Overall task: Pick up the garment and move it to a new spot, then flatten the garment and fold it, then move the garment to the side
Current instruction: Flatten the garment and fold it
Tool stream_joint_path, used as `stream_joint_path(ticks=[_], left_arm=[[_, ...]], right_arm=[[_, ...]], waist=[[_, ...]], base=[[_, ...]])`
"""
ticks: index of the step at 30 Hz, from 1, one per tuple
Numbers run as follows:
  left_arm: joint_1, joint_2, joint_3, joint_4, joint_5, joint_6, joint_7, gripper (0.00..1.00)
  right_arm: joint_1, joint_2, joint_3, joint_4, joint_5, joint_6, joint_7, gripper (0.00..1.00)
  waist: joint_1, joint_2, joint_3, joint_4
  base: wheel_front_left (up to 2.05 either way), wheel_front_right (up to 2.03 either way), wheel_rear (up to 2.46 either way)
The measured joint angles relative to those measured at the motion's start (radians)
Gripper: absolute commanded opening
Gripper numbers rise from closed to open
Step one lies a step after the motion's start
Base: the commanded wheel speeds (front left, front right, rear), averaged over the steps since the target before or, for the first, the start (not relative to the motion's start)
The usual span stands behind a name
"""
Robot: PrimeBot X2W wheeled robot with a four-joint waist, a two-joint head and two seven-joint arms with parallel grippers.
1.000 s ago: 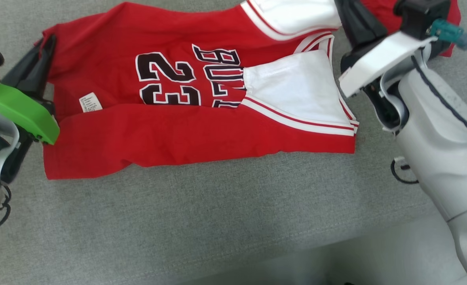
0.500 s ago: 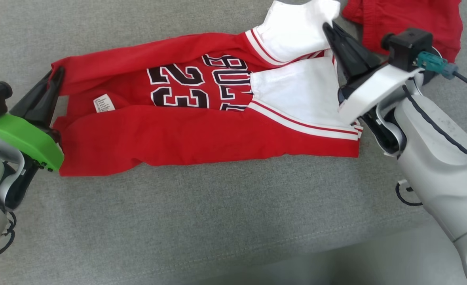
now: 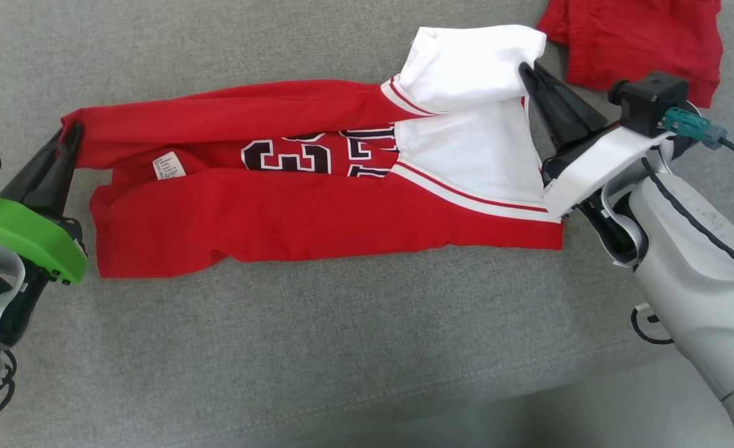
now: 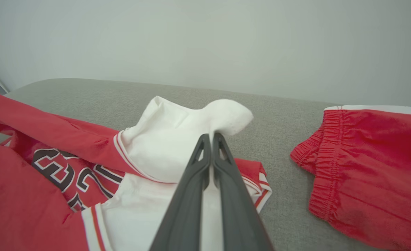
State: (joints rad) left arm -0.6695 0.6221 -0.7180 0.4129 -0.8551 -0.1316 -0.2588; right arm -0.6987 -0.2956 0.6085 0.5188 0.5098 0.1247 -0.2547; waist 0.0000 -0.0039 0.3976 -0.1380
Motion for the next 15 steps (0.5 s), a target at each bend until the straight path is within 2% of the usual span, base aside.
stream_joint_path(ticks=[10, 15], left_arm=[[0.026, -0.002, 0.037, -0.003, 0.002, 0.000, 0.000, 0.00], [0.058, -0.010, 0.037, -0.007, 0.002, 0.000, 0.000, 0.00]], right_arm=[[0.033, -0.016, -0.056, -0.022, 0.002, 0.000, 0.000, 0.00], [0.061, -0.016, -0.049, -0.033, 0.002, 0.000, 0.000, 0.00]], waist=[[0.0000, 0.0000, -0.002, -0.001], [0.0000, 0.0000, -0.006, 0.001]], base=[[0.00, 0.00, 0.00], [0.00, 0.00, 0.00]])
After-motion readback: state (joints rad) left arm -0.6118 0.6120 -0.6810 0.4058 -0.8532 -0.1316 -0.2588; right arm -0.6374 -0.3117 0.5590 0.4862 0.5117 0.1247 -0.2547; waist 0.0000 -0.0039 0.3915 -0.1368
